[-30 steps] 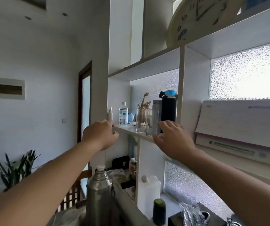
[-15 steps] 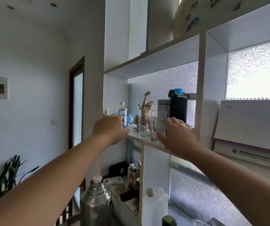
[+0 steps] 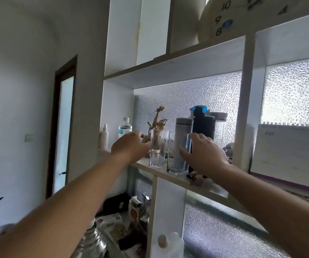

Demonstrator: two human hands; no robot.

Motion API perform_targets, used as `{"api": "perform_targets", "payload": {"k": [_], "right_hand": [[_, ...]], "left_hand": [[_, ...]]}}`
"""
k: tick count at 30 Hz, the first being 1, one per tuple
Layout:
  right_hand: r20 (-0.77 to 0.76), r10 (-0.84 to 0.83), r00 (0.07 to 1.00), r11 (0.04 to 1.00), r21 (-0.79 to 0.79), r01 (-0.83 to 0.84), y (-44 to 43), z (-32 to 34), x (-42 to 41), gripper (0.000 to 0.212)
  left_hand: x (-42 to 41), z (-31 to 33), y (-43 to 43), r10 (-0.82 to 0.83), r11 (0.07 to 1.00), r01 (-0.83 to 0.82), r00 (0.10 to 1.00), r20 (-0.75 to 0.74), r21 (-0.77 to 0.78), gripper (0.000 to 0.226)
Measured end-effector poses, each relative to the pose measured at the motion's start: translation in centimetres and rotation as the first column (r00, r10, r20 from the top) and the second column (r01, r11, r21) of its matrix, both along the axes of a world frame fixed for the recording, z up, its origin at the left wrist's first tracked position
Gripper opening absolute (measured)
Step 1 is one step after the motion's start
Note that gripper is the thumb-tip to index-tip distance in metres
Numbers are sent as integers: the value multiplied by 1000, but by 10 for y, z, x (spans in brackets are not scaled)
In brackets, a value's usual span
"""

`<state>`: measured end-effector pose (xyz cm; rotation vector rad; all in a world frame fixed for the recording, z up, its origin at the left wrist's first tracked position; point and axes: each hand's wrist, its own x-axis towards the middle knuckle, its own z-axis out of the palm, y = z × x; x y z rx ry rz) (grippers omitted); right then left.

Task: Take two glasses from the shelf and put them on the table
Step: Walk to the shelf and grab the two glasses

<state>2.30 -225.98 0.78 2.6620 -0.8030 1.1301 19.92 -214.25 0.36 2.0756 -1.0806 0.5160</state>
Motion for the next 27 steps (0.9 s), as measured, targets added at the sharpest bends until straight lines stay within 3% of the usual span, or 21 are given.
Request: {"api": "perform_targets", "payload": {"k": [6, 14, 22, 27], "right_hand": [[42, -22, 999, 1000, -11, 23, -16, -2, 9, 52], [163, -27, 986, 997, 74, 15, -25, -5, 23, 50], [151, -105, 983, 982, 173, 78, -21, -6, 38, 69], [168, -104, 980, 971, 229, 64, -23, -6, 44, 62]], "left_hand": [[12, -6, -37, -62, 997, 58, 994, -86, -51, 76], [24, -21, -71, -114, 984, 94, 984, -134, -149, 87], [43, -30, -87, -168, 979, 139, 965, -204, -151, 91], [49, -36, -92, -223, 965, 177, 944, -243, -196, 97]]}}
